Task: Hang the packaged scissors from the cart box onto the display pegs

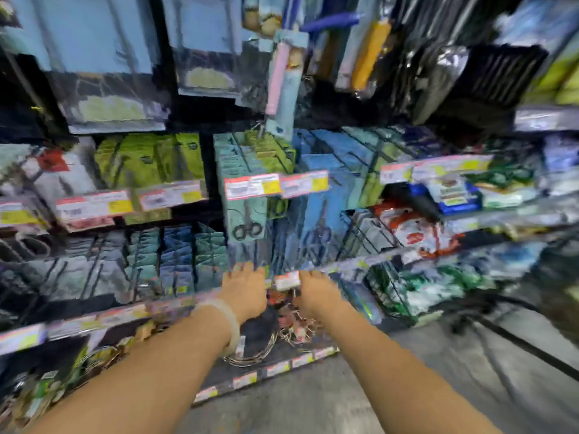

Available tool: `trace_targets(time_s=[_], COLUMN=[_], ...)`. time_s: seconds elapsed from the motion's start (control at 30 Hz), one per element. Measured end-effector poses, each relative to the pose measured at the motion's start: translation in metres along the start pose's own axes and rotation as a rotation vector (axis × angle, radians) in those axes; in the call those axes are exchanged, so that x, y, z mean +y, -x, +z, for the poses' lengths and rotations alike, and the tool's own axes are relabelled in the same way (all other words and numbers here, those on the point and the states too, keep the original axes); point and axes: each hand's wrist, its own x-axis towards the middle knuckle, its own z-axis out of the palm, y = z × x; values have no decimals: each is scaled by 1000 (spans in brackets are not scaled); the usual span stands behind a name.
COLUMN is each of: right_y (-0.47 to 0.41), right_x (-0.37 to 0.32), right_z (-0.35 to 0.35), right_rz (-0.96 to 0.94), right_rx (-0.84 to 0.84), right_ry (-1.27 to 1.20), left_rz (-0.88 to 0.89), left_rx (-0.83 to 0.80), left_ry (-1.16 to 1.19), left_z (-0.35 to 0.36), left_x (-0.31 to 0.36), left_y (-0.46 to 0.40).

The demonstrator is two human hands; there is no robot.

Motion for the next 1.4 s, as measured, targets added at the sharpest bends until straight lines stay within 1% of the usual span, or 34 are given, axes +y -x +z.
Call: trace_targets(time_s=[0.2, 0.3, 0.37, 0.43, 0.57, 0.67, 0.83, 0.97, 1.07, 1.17, 1.27, 1.4], right_y=[66, 109, 134, 155, 181, 188, 173, 149, 129, 120, 116, 112], right_x=[191, 273, 320, 361, 433, 486, 593, 683, 746, 791, 840, 919], right_z=[-22, -25, -25, -21, -8, -7, -32, -61, -83, -90, -87, -77], right_rz=[278, 430, 536, 625, 745, 821, 956, 1041, 1064, 1072, 1126, 1185], right_rx=[20, 49, 55, 27, 20, 50, 90, 107, 180, 190, 178, 168], right_ry=[-100, -137, -148, -178, -259, -279, -318, -346, -350, -375, -421, -467], left_rz=[322, 465, 548, 629, 784, 849, 973, 1018, 1029, 1050, 1091, 1111], left_rx=[4, 6, -16, -33, -26, -46, -66, -71, -73, -86, -107, -123], left_ry=[-109, -162, -204, -250, -308, -297, -290, -292, -265, -307, -373, -380], left_z=[4, 10, 15, 21, 35, 39, 31, 14, -2, -3, 3, 19], left_x=[192, 283, 338, 388, 473, 536, 649, 746, 812, 860, 909, 975], left_y=[-12, -9, -7, -5, -14, -32, -81, -133, -166, -189, -207, -230])
